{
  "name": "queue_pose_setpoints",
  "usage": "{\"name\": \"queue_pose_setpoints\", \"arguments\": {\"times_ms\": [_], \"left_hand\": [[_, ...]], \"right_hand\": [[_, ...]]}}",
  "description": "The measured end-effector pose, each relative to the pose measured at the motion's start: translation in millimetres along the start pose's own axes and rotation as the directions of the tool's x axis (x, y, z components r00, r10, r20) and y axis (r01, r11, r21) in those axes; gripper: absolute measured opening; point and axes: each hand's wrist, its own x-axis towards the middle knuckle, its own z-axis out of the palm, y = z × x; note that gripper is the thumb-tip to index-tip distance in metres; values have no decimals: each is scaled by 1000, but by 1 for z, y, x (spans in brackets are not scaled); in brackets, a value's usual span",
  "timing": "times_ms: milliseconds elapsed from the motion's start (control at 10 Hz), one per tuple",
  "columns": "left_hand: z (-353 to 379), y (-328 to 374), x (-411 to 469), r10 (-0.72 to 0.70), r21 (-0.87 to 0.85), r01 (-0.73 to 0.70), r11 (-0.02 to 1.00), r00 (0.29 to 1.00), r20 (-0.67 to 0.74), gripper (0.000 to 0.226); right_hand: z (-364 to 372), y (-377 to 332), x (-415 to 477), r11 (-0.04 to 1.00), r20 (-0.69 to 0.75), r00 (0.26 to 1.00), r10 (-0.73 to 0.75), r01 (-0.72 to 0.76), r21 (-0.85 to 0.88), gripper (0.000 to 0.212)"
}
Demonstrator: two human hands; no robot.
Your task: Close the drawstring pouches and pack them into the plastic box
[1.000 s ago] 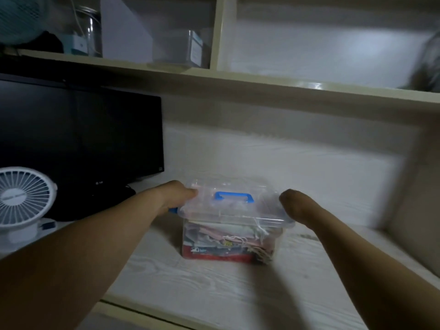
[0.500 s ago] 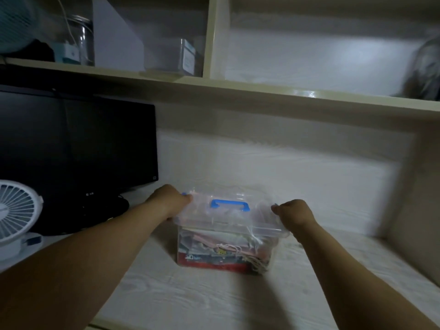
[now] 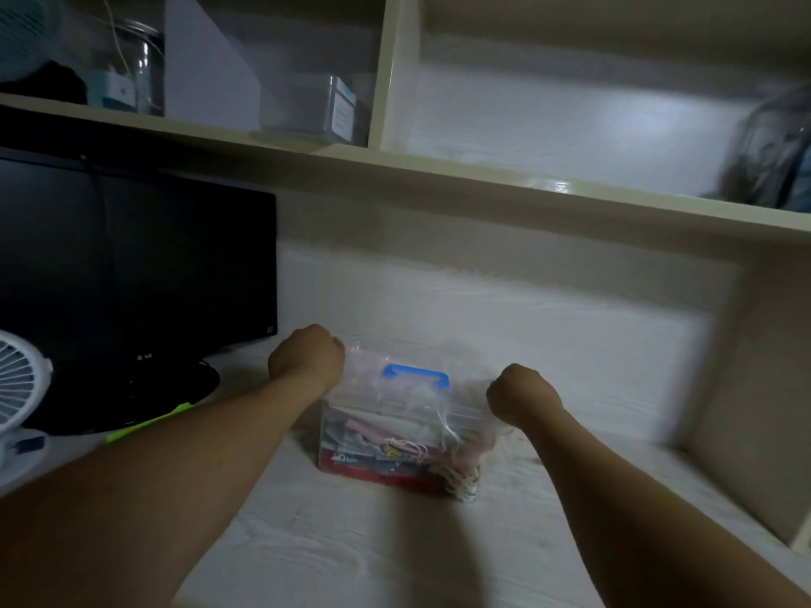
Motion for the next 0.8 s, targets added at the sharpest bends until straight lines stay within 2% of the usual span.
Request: {"name": "queue_pose_setpoints", "arguments": {"times_ms": [100, 200, 300, 400, 600, 700, 800], "left_hand": [[-3, 2, -10, 19, -18, -19, 1000, 999, -37, 41], [1, 6, -18, 39, -41, -33, 999, 990, 138, 39], [2, 7, -24, 40, -103, -14, 995, 968, 249, 45], [2, 7, -25, 18, -91, 6, 996, 963, 268, 45], [1, 6, -44, 90, 1, -93, 996, 969, 230, 47], [-2, 5, -42, 92, -60, -80, 995, 966, 241, 60], [1, -1, -41, 117, -14, -116, 993, 978, 170, 65]], "right_hand": [[-5, 0, -3, 994, 72, 996, -46, 53, -92, 21], [-8, -6, -10, 989, 33, 998, -60, 64, -130, 11], [-4, -10, -19, 993, -26, 999, -41, 38, -109, 7], [-1, -8, -27, 999, -55, 998, 22, -25, -47, 16], [4, -5, -46, 999, -191, 981, -10, 1, -49, 14], [2, 4, -37, 997, -141, 990, -23, 33, 72, 20], [12, 21, -24, 973, -111, 992, -67, 90, 214, 50]]}}
